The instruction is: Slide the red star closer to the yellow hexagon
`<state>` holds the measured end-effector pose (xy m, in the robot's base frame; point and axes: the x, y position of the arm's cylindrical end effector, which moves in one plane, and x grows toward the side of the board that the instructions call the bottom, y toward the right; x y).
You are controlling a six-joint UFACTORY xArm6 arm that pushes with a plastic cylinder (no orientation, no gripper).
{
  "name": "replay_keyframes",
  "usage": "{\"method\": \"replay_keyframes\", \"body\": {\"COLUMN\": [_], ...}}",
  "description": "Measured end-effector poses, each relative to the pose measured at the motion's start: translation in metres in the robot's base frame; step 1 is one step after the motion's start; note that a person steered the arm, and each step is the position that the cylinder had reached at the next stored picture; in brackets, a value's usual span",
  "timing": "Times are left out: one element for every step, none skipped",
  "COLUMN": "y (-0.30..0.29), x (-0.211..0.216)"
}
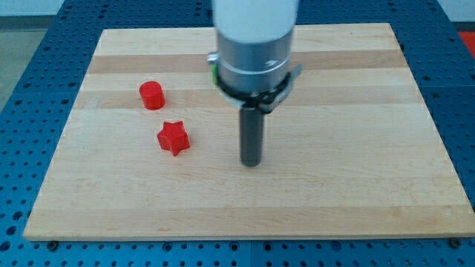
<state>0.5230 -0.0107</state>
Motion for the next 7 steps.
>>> {"method": "replay_keyframes", "body": {"y": [-0.048,-0.102,-0.142,-0.149,-0.144,-0.118,-0.088], "x": [0.017,0.018,0.017,0.007,-0.012,-0.027,-0.033]}}
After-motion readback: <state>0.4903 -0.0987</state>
